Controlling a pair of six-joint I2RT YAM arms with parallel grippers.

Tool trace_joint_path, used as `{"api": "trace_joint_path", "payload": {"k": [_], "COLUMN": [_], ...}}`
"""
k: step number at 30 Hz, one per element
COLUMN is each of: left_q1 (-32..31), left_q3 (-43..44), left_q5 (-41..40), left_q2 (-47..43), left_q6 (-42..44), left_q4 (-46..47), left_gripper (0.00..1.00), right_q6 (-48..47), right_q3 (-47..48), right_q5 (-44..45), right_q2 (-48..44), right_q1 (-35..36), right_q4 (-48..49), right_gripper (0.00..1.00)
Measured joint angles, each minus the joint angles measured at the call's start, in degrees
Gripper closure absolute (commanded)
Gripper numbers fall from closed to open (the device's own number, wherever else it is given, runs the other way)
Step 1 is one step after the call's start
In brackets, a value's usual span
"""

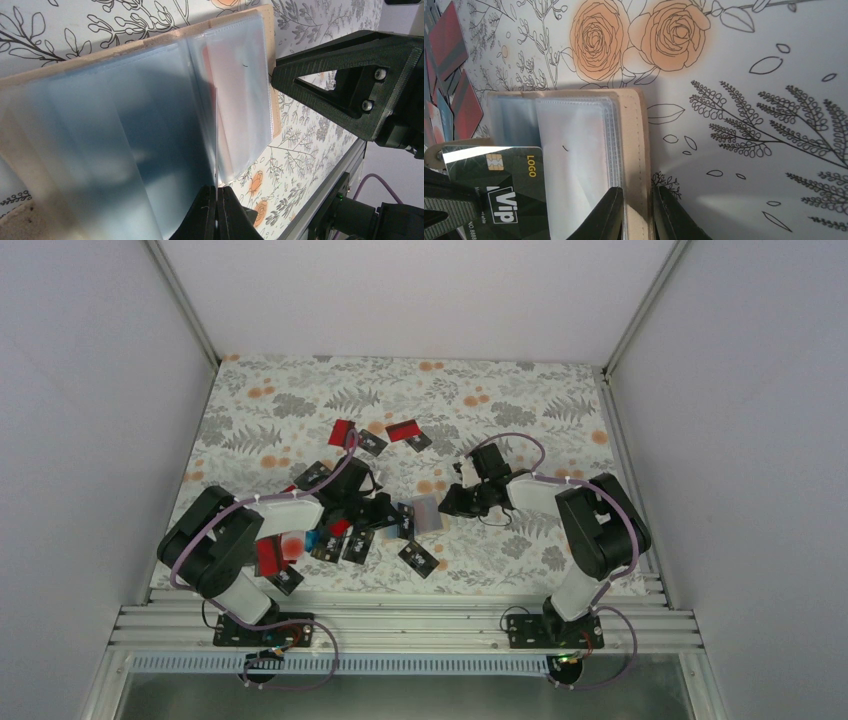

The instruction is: Put the credit cards into the card holder

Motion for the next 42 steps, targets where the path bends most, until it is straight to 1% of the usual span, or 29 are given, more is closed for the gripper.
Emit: {"api": "trace_joint_path", "payload": {"k": [5, 26, 42], "left_q1": [0.00, 0.04, 0.04], "left_q3": [-0.02, 0.09, 3.93], "left_q5": [-0.13, -1.01, -0.31], "left_q2": [-0.37, 0.00, 2.08], "left_q6": [-0.24, -0.85, 1.81], "left_q4": [-0.09, -1.31, -3.45], "left_gripper": [0.98, 0.97, 0.98], "right_q6": [0.11, 0.13, 0.00], "right_q3": [-0.39, -0.48, -0.61], "right_q5": [-0.20, -0.57, -0.83], "right_q2": [-0.13, -0.13, -0.13], "right_q1": [-0.02, -0.09, -0.09], "right_q4": [0.35, 0.42, 0.50], "right_gripper": [0.84, 0.83, 0.84]}}
